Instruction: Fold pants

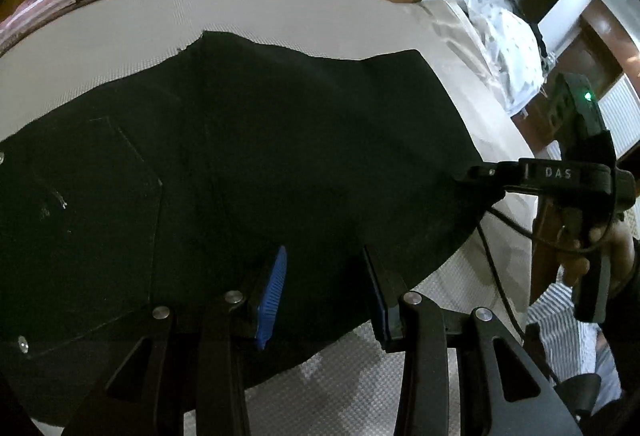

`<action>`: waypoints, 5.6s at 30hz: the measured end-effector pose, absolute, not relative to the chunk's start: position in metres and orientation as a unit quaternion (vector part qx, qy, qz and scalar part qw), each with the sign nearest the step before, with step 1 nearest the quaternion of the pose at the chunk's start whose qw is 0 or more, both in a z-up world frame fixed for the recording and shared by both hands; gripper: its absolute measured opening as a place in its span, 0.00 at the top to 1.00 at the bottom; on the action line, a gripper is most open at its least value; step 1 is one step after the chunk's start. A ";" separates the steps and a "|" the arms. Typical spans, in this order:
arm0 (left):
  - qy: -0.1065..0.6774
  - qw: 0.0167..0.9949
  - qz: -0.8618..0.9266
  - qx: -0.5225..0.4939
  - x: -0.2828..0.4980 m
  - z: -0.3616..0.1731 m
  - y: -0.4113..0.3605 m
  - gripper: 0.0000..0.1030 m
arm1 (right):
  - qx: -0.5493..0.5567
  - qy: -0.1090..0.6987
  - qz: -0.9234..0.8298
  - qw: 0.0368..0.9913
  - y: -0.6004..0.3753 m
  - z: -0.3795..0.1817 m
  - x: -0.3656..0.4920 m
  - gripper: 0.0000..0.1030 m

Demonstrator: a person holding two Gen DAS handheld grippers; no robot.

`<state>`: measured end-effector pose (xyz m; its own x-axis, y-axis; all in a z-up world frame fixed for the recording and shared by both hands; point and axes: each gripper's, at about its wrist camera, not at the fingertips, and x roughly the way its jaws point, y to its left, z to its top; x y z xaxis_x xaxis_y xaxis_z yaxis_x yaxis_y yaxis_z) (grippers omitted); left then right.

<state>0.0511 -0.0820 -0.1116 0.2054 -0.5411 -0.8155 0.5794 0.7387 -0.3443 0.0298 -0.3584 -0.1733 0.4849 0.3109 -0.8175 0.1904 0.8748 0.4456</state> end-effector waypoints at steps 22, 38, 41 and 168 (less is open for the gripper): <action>0.485 0.818 -0.308 -0.006 0.167 -0.118 -0.117 0.62 | 0.120 0.477 -0.033 0.870 -0.383 -0.158 0.151 0.85; 0.476 0.824 -0.307 0.019 0.119 -0.115 -0.084 0.61 | 0.122 0.479 -0.028 0.869 -0.361 -0.167 0.070 0.74; 0.470 0.827 -0.309 0.013 0.108 -0.115 -0.071 0.61 | 0.120 0.475 -0.039 0.871 -0.355 -0.169 0.051 0.74; 0.436 0.819 -0.369 0.059 0.052 -0.095 -0.215 0.70 | 0.363 0.396 0.028 0.843 -0.442 -0.128 -0.002 0.24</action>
